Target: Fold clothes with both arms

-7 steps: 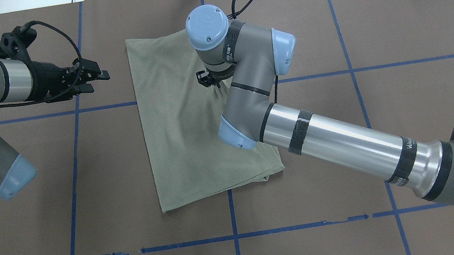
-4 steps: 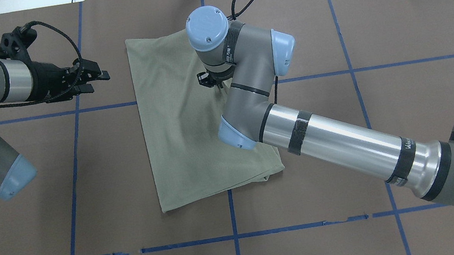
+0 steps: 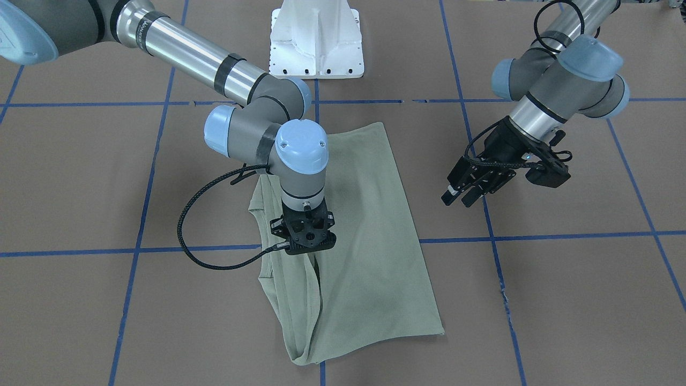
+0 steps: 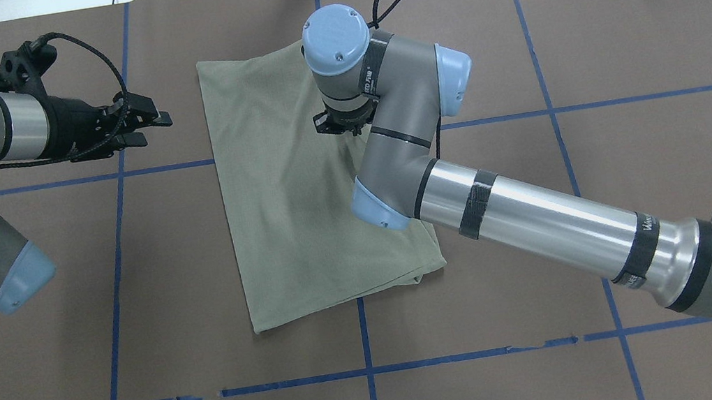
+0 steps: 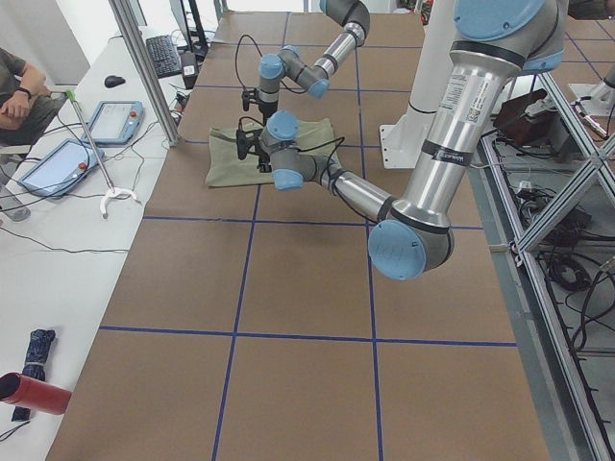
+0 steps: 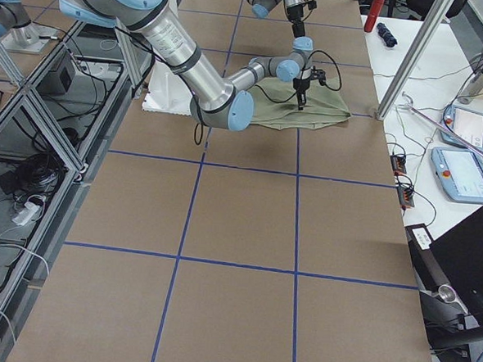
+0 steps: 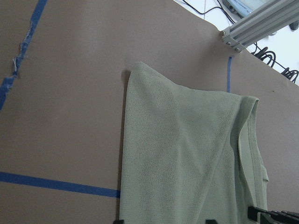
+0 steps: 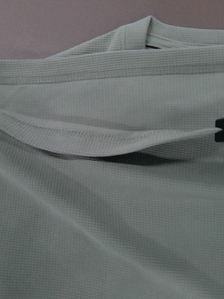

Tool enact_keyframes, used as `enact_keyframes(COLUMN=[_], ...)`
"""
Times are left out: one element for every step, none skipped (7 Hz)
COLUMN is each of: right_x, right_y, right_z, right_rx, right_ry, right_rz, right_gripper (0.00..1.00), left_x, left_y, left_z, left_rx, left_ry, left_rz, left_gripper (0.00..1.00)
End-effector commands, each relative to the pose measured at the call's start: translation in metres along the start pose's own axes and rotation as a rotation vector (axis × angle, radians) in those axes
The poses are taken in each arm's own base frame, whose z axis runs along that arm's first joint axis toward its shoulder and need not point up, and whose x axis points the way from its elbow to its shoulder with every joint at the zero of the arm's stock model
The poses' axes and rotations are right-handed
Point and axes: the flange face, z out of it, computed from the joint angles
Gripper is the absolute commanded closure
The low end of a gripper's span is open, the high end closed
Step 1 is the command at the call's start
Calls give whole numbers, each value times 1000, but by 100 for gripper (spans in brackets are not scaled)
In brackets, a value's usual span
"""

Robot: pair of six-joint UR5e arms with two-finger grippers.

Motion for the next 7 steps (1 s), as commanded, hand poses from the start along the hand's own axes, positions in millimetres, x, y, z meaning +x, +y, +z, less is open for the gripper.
enact_keyframes(right_x=[52,68,67,67,77,80,82], right_y=[21,29,29,27,15,10,18], right_z=[6,16,15,13,5,-3,-16], right_rx=[-15,-15,-13,-8,-5,-49,-39], right_ry=[-31,-28,-30,-30,-33,-79,-104], right_rz=[0,-5,-5,5,18,32,49], right_gripper=[100,100,86,1,0,0,0], left_x=[-18,-18,-17,-16,-16,-16,-13], left_y=[15,17,17,17,18,18,19], left_z=[-26,-29,-30,-30,-30,-30,-33], left_rx=[-14,-20,-20,-20,-20,-20,-19], left_ry=[1,2,5,6,7,7,13], left_rz=[12,12,13,12,15,13,16], left_gripper=[35,35,35,35,35,35,35])
